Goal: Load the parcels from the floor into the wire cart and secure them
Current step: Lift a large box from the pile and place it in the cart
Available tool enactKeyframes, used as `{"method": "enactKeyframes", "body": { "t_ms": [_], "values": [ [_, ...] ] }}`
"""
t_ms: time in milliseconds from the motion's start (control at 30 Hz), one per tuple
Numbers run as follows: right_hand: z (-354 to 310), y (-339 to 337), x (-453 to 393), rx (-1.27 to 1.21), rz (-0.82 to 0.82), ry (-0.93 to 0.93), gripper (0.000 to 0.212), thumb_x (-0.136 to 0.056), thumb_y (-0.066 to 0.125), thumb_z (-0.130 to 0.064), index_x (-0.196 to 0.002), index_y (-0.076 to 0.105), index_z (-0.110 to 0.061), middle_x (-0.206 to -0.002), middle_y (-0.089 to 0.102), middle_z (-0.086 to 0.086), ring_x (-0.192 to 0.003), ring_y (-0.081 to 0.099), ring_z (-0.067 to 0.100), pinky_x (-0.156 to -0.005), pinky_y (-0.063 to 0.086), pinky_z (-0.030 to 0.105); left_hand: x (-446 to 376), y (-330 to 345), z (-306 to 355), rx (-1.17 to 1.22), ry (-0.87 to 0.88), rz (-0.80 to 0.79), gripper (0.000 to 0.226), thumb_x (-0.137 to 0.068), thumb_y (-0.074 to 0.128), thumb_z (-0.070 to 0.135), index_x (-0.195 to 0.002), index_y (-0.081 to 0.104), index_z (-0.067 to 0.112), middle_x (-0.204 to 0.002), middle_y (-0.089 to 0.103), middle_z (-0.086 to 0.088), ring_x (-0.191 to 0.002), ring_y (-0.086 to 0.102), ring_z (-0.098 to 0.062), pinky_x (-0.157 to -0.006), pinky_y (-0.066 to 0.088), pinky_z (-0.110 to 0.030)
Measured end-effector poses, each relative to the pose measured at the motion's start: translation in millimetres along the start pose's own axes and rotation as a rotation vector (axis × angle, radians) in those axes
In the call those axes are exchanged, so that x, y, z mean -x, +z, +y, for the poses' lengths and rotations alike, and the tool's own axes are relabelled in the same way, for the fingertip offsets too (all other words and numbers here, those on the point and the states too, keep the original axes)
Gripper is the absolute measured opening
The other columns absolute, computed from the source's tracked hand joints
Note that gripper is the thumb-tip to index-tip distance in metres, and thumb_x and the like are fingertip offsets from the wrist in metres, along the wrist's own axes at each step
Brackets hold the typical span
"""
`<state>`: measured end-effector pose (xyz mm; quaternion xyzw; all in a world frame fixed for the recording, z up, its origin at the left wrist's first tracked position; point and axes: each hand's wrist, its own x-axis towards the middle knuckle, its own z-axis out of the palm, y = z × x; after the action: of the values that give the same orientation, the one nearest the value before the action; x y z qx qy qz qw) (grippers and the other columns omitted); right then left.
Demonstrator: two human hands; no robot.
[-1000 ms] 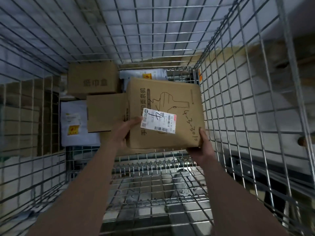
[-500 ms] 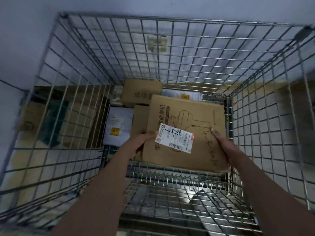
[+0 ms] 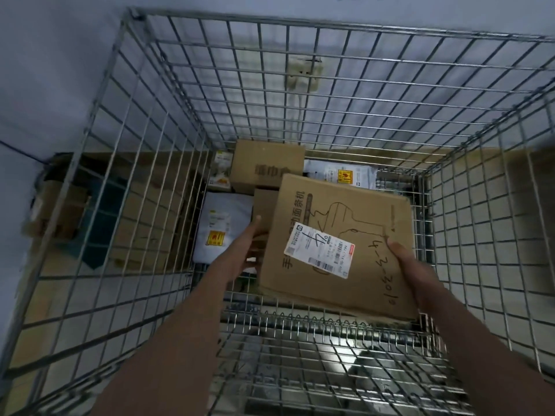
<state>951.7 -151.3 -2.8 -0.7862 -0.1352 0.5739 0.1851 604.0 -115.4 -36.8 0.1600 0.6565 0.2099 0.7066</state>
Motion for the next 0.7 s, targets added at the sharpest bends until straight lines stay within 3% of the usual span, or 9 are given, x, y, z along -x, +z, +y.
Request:
{"method": "enactKeyframes", "body": {
  "t_ms": [67,133,200,267,333,433,500,567,700],
  "values": [
    [-2,-7,-7,0.011,0.019,-0.026,0.079,-0.061,0.077,-0.069,-0.107,0.069,-0.005,-0.090,0.075,0.019,-0.083,0.073,0.036,-0.072,0.060,0.051,-27,-6,1,-0.072,0.076,0.152,0.048,-0.094,0.055,0.057,-0.126,0.062,0.022,-0.125,0.063,0.002,-0.102,0.062,-0.019,-0.087,0.050,-0.034],
    [-2,-15,-19,0.016,0.023,-0.055,0.064,-0.075,0.072,-0.061,-0.102,0.070,-0.004,-0.085,0.076,0.018,-0.079,0.073,0.035,-0.069,0.059,0.045,-53,-15,2,-0.131,0.168,0.306,0.048,-0.098,0.058,0.042,-0.141,0.045,0.025,-0.136,0.052,0.000,-0.097,0.055,-0.015,-0.077,0.045,-0.028],
    [-1,-17,-31,0.013,0.035,-0.063,0.061,-0.077,0.072,-0.059,-0.103,0.070,-0.004,-0.090,0.076,0.018,-0.077,0.074,0.033,-0.067,0.059,0.042,-73,-18,-7,-0.131,0.160,0.311,0.056,-0.100,0.058,0.032,-0.150,0.035,0.023,-0.130,0.049,0.002,-0.097,0.052,-0.015,-0.072,0.043,-0.025],
    [2,-11,-39,-0.013,0.012,-0.063,0.048,-0.084,0.069,-0.053,-0.100,0.068,-0.007,-0.082,0.077,0.012,-0.064,0.073,0.025,-0.053,0.058,0.034,-91,-20,-25,-0.136,0.114,0.284,0.054,-0.102,0.055,0.028,-0.151,0.032,0.023,-0.131,0.046,0.003,-0.105,0.048,-0.017,-0.086,0.043,-0.026],
    [5,-5,-45,-0.051,-0.008,-0.058,0.040,-0.089,0.065,-0.049,-0.098,0.066,-0.010,-0.065,0.075,0.004,-0.057,0.072,0.020,-0.048,0.056,0.031,-106,-17,-41,-0.050,0.002,0.250,0.055,-0.101,0.054,0.041,-0.150,0.031,0.034,-0.145,0.043,0.001,-0.119,0.048,-0.026,-0.098,0.044,-0.039],
    [11,-3,-58,-0.036,0.033,-0.057,0.054,-0.081,0.070,-0.057,-0.106,0.068,-0.008,-0.075,0.075,0.009,-0.076,0.071,0.029,-0.063,0.055,0.035,-123,-12,-56,0.084,-0.075,0.232,0.053,-0.097,0.057,0.047,-0.145,0.035,0.038,-0.140,0.050,-0.009,-0.120,0.053,-0.040,-0.089,0.052,-0.048],
    [13,-3,-64,-0.057,0.048,-0.063,0.071,-0.066,0.074,-0.065,-0.109,0.068,-0.009,-0.090,0.075,0.013,-0.083,0.072,0.031,-0.067,0.057,0.038,-126,-9,-61,0.136,-0.045,0.235,0.059,-0.094,0.066,0.037,-0.144,0.036,0.035,-0.121,0.059,-0.008,-0.100,0.060,-0.033,-0.080,0.052,-0.042],
    [13,-2,-66,-0.062,0.060,-0.062,0.090,-0.050,0.078,-0.072,-0.113,0.068,-0.008,-0.100,0.075,0.013,-0.088,0.073,0.031,-0.071,0.059,0.039,-128,-12,-63,0.170,-0.016,0.213,0.060,-0.094,0.069,0.030,-0.146,0.039,0.028,-0.118,0.063,-0.006,-0.097,0.061,-0.027,-0.077,0.053,-0.037],
    [9,0,-61,-0.072,0.046,-0.064,0.068,-0.070,0.076,-0.061,-0.111,0.068,-0.008,-0.099,0.074,0.012,-0.087,0.072,0.029,-0.063,0.056,0.033,-124,-24,-64,0.330,0.015,0.242,0.061,-0.086,0.077,0.031,-0.139,0.052,0.014,-0.135,0.061,-0.009,-0.115,0.063,-0.028,-0.086,0.056,-0.038]
  ]
}}
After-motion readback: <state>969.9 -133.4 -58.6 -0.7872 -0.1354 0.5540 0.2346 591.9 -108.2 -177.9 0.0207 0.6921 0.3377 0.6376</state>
